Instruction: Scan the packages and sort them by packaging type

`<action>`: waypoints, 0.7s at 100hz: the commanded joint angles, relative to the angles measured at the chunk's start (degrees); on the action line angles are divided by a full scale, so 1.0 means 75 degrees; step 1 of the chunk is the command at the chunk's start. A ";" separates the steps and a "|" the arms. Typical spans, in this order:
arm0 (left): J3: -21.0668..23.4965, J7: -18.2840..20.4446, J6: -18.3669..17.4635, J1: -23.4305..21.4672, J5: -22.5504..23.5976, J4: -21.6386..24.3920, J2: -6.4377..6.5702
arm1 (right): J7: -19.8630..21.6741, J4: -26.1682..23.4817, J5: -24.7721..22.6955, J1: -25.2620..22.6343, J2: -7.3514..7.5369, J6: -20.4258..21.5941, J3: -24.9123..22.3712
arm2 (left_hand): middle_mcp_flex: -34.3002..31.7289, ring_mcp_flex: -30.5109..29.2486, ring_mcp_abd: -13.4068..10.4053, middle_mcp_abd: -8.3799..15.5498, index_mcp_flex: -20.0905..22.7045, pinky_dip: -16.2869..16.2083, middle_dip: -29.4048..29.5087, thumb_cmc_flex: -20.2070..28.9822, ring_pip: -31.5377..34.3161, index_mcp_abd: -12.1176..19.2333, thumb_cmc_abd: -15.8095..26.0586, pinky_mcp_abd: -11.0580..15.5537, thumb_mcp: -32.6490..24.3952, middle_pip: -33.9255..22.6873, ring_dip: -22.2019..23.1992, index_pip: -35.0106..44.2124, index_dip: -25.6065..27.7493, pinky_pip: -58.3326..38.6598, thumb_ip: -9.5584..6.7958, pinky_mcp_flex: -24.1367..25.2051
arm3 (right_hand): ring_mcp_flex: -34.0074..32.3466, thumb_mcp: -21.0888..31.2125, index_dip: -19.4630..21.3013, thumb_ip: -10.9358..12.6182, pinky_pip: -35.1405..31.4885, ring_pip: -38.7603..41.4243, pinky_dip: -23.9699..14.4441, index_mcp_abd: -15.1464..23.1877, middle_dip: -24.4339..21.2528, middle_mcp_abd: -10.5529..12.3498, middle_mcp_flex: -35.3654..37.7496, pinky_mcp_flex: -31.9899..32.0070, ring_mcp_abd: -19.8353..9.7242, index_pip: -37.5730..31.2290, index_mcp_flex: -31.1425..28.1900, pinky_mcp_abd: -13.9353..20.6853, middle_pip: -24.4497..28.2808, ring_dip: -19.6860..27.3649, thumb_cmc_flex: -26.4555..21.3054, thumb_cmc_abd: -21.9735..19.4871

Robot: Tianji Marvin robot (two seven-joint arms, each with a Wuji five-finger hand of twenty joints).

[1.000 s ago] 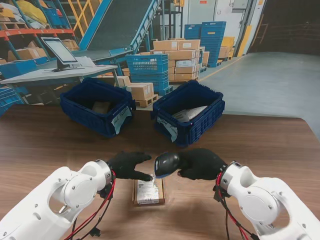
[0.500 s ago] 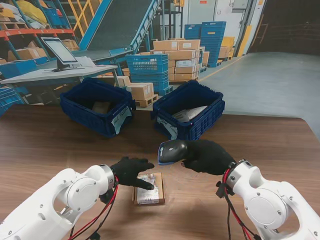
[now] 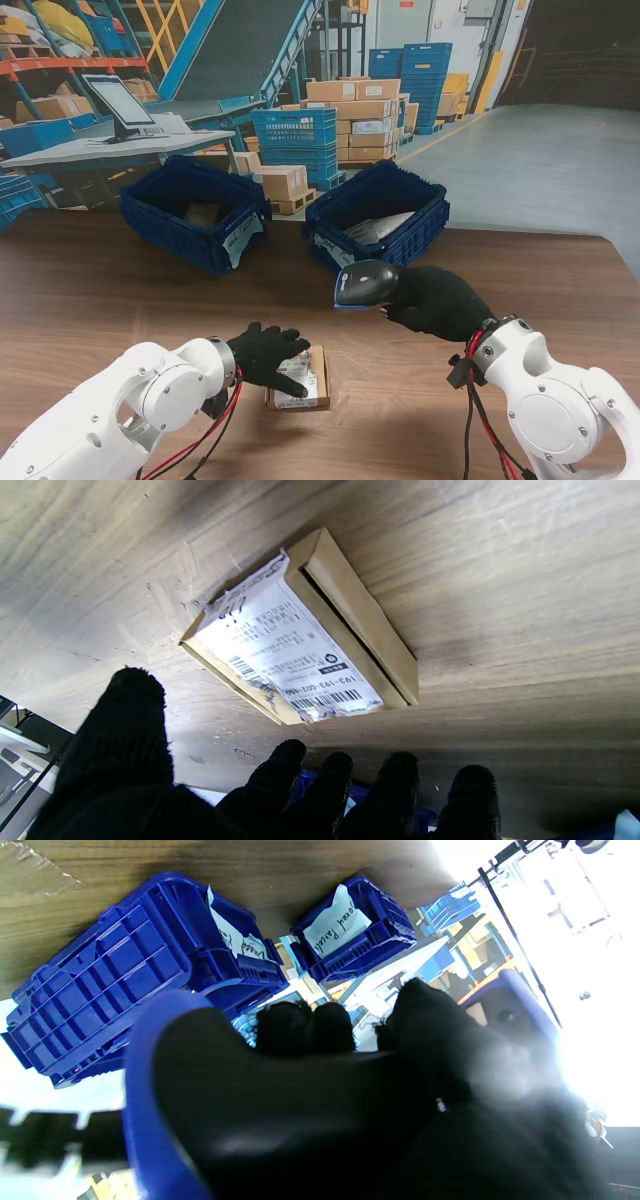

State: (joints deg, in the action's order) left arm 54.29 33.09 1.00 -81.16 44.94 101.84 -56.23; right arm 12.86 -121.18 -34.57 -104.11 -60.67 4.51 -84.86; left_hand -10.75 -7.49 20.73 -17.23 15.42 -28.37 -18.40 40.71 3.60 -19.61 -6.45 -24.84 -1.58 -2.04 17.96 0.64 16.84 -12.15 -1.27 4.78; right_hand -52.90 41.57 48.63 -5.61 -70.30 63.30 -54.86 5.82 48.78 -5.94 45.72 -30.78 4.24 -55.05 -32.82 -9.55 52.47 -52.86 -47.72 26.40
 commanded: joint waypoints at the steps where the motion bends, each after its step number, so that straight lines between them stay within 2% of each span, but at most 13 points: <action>1: -0.0099 0.0167 -0.0039 0.0037 -0.0088 -0.0050 0.0001 | 0.0044 -0.0089 0.0021 -0.0028 -0.0065 -0.0032 -0.0038 | 0.0240 0.0310 0.0022 -0.0195 -0.0122 0.0062 0.0095 -0.0233 -0.0123 -0.0215 0.0394 -0.0007 0.0200 0.0110 -0.0114 -0.0072 -0.0166 0.0294 -0.0128 0.0110 | -0.0027 0.0638 0.0113 -0.0044 -0.0070 0.0017 0.0000 0.0620 0.0032 -0.0136 0.0095 -0.0002 -0.0050 -0.0270 -0.0442 0.0011 -0.0010 0.0025 -0.0791 -0.0721; 29: -0.0436 0.0148 -0.0074 0.0314 -0.0395 -0.0354 0.0012 | 0.0011 0.0046 0.0153 0.0114 -0.0071 0.0083 -0.0028 | -0.0094 0.0105 -0.0015 -0.0120 0.0126 0.0040 0.0078 -0.0084 -0.0031 -0.0115 0.0527 0.0022 0.0220 0.0021 -0.0069 0.0017 -0.0157 0.0252 -0.0150 0.0029 | -0.0026 0.0642 0.0122 -0.0045 -0.0073 0.0018 -0.0005 0.0620 0.0043 -0.0136 0.0094 -0.0003 -0.0023 -0.0265 -0.0451 0.0003 -0.0018 0.0022 -0.0794 -0.0717; 70: -0.1298 0.0047 0.0126 0.1141 -0.0923 -0.1062 -0.0019 | -0.0011 0.0098 0.0254 0.0118 -0.0077 0.0125 -0.0026 | 0.0016 0.0212 -0.0044 -0.0094 0.0029 0.0061 0.0062 -0.0041 -0.0089 -0.0119 0.0522 0.0054 0.0248 0.0059 -0.0087 -0.0005 -0.0146 0.0282 -0.0165 0.0062 | -0.0036 0.0643 0.0135 -0.0045 -0.0070 0.0021 -0.0003 0.0616 0.0047 -0.0139 0.0101 -0.0002 -0.0034 -0.0251 -0.0458 0.0006 -0.0021 0.0020 -0.0793 -0.0715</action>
State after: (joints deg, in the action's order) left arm 45.60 32.10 1.27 -73.43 39.14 95.40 -55.99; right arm 12.29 -119.93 -32.63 -102.77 -60.77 5.20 -84.95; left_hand -9.93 -7.50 20.73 -18.13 14.54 -28.37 -17.73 40.76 3.60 -19.62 -4.08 -24.72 -1.59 -0.87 17.95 -0.12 16.31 -11.69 -1.27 4.78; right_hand -52.90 41.57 48.63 -5.61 -70.31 63.30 -54.86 5.83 48.85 -5.94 45.72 -30.78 4.24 -54.95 -32.83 -9.56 52.47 -52.86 -47.72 26.40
